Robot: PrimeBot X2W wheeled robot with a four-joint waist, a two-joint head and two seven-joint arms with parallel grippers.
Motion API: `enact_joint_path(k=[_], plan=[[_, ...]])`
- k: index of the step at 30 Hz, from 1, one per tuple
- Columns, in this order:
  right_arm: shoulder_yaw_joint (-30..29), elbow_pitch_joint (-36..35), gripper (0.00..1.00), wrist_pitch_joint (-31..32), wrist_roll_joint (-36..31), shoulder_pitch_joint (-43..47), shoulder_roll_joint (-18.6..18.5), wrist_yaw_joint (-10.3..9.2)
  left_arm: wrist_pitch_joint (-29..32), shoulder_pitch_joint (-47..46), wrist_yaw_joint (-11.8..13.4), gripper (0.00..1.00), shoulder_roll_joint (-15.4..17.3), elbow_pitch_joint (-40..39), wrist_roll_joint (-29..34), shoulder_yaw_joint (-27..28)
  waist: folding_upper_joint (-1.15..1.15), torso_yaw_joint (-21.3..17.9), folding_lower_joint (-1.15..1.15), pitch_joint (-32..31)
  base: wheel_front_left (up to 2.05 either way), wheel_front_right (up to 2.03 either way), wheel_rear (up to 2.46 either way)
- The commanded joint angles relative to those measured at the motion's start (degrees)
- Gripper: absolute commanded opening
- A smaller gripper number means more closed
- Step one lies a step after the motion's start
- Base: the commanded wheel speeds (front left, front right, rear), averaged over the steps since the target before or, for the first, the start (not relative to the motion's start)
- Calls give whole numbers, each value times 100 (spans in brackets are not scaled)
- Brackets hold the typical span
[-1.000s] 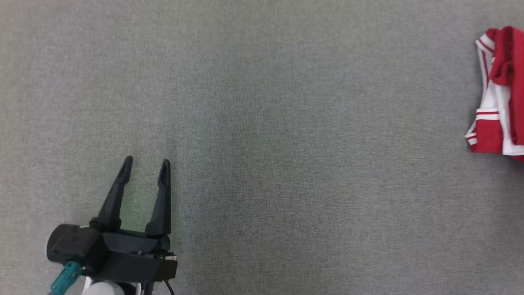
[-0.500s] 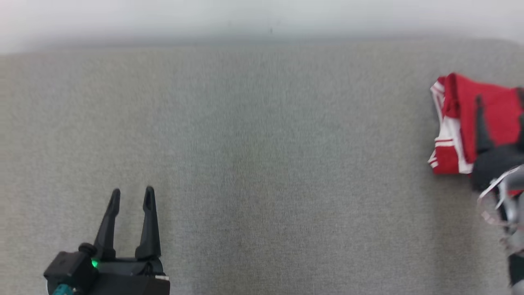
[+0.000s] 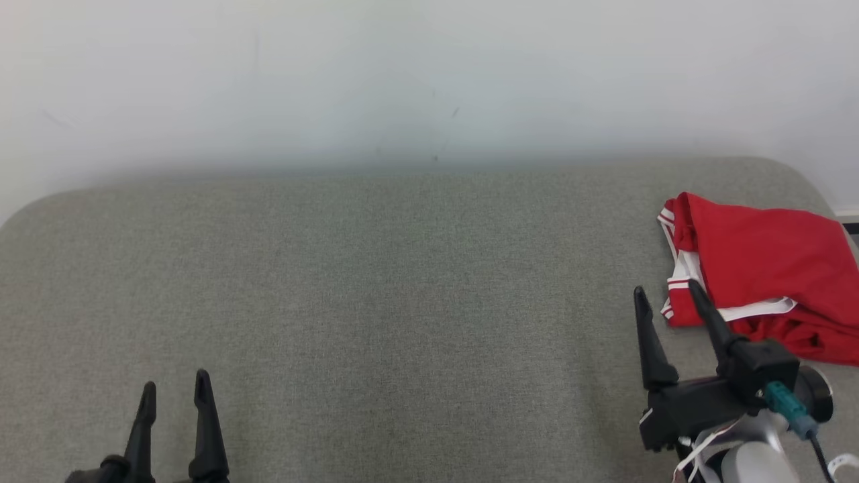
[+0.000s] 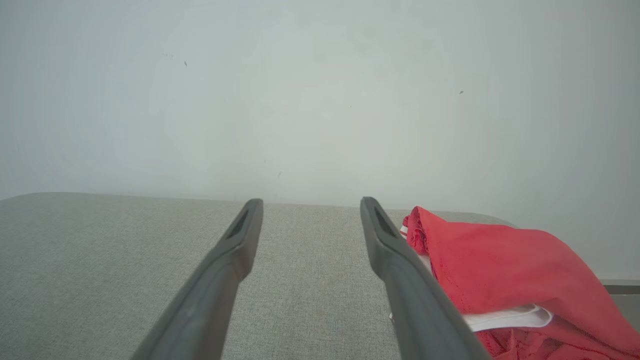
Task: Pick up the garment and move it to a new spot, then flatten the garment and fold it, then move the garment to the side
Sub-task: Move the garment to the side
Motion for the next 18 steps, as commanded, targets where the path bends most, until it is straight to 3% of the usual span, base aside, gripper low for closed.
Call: enact_joint_path(k=[1,5,18], plan=[[12,-24,100,-15,-27,95,29,-16,-17,90,-28,100,-31,42,62,3,1,-27,2,-87,0,0,0],[122,-151,100,-18,-77,385,191,-16,-17,180,-63,100,-33,145,100,29,1,8,2,-103,0,0,0],[156,-423,100,76,269,1059,242,-16,-17,407,-159,100,-54,211,230,14,1,29,2,-75,0,0,0]])
